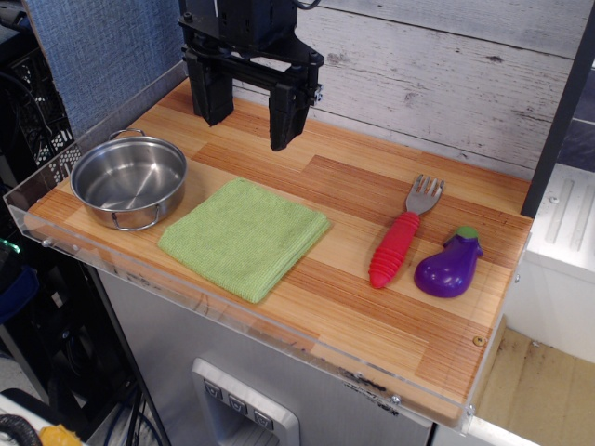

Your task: Move the green cloth from left side to right side

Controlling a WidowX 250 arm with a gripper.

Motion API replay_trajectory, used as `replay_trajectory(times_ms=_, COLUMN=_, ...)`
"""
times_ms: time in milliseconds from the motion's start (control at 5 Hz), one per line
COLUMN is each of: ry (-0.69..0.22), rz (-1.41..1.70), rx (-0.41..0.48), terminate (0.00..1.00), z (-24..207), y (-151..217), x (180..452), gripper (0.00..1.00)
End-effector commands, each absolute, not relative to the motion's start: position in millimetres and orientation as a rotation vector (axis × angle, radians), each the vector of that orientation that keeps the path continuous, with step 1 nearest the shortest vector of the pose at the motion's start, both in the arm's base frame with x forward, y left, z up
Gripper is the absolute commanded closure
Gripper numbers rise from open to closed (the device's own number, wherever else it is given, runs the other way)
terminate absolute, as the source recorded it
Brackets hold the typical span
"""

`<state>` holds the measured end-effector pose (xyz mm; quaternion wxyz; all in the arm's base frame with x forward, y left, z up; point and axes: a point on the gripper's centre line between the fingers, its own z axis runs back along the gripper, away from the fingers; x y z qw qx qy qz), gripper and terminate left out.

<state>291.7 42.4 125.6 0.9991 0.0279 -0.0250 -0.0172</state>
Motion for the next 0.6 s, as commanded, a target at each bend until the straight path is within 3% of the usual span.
replay_trajectory(times_ms=0, ry=-0.05, rz=-0.034, rx=0.056, terminate=0.0, z=126, y=42, x=292, gripper=0.0)
replay_trajectory(times_ms=400, ry=-0.013, rz=-0.038, rx=0.147, terminate=0.0, z=79, y=64, x=290, gripper=0.0)
